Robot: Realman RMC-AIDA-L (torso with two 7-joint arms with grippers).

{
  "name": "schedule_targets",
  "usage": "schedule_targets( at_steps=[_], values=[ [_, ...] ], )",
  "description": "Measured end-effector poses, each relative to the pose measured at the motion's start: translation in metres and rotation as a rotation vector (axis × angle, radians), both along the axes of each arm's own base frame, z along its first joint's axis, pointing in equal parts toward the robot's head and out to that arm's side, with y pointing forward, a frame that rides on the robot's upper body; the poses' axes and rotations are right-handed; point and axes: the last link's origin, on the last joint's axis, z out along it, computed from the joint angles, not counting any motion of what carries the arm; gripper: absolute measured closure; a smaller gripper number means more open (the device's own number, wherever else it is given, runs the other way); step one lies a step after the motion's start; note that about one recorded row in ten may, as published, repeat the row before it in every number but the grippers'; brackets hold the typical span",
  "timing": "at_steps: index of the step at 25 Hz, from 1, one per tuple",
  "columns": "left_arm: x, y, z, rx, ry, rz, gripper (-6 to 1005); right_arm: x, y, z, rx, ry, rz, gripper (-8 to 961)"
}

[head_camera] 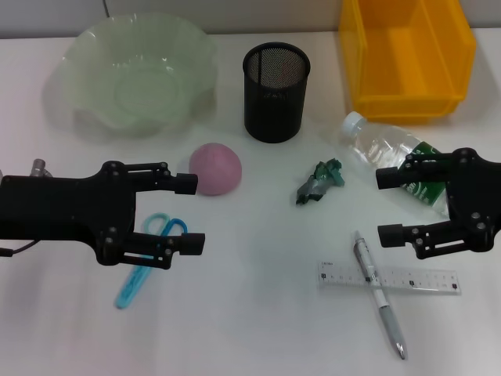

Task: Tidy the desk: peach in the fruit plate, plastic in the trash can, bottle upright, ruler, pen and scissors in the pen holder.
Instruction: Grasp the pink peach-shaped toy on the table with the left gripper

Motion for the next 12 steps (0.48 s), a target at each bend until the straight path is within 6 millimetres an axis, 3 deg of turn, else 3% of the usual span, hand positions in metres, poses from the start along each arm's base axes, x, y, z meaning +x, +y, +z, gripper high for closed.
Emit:
schedule_targets(
  at_steps=[12],
  values=[
    [0.0,0.0006,0.0005,0.027,-0.016,-0.003,168,0.0023,0.0055,0.0022,0.034,0.019,-0.063,151]
  ],
)
